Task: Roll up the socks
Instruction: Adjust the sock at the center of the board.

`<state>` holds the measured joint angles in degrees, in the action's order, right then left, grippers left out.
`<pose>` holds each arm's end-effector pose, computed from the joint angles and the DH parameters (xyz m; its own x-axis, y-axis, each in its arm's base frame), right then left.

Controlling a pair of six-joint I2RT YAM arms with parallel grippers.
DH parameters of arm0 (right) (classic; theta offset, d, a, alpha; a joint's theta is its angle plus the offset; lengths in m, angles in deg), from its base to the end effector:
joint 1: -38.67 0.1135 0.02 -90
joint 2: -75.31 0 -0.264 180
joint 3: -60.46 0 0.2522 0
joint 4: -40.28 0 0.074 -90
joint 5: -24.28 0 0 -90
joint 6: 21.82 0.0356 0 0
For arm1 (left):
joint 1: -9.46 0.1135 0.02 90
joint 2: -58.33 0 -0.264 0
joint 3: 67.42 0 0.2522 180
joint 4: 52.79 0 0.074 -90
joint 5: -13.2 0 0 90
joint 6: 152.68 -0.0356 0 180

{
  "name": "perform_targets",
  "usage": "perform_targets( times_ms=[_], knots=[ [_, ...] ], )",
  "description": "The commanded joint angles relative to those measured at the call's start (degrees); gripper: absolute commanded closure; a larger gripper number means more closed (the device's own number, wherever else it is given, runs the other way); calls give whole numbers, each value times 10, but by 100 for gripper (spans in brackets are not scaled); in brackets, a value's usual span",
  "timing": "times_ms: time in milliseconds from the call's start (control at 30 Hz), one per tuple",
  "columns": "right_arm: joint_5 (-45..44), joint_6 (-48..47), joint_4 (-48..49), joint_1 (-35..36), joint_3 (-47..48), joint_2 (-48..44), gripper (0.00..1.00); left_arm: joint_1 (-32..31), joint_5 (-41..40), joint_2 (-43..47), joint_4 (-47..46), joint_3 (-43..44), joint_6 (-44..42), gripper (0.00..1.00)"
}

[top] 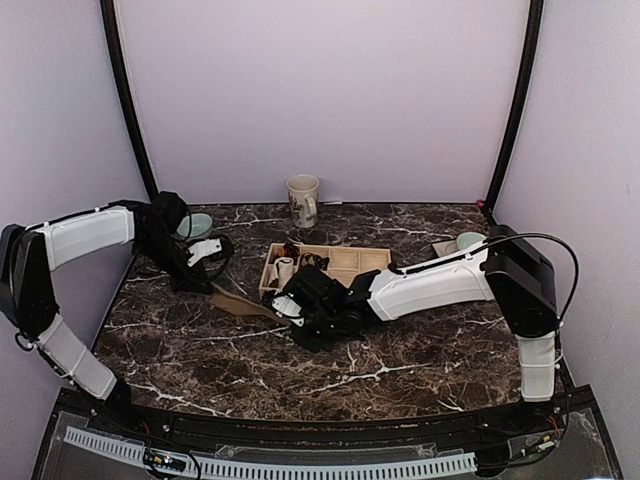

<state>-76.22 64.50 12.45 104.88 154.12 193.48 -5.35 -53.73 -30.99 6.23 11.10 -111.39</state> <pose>0.1837 0.4006 0.1553 -0.2638 -0.7549 -0.6005 -0.8735 0.4510 -0.1832 0.2878 -0.0905 0.2300 -0.3239 0.8007 -0.5040 0.9232 0.3839 0.0165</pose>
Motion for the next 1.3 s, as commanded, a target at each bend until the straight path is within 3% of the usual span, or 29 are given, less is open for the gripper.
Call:
perform_targets(
  times_ms=[0, 200, 467, 733, 900, 1133, 1267],
  knots=[
    [96, 35, -22, 8, 24, -35, 93, -3, -13, 105, 59, 7, 10, 100],
    [260, 90, -39, 20, 73, -42, 95, -3, -47, 186, 102, 13, -3, 100],
    [488, 243, 127, -37, 24, -30, 97, -3, -84, 140, 137, 62, -12, 100],
    [464, 225, 47, -71, 47, 45, 94, -7, -122, 33, 59, 74, 25, 100],
    [437, 214, 46, -78, 22, 52, 94, -12, -157, -33, 42, 104, 43, 100],
    [370, 199, 86, -76, -21, 2, 74, -12, -145, -15, 17, 116, 43, 100],
    [317, 173, 92, -71, -27, -6, 72, -18, -126, 25, 8, 90, 24, 100]
  ],
)
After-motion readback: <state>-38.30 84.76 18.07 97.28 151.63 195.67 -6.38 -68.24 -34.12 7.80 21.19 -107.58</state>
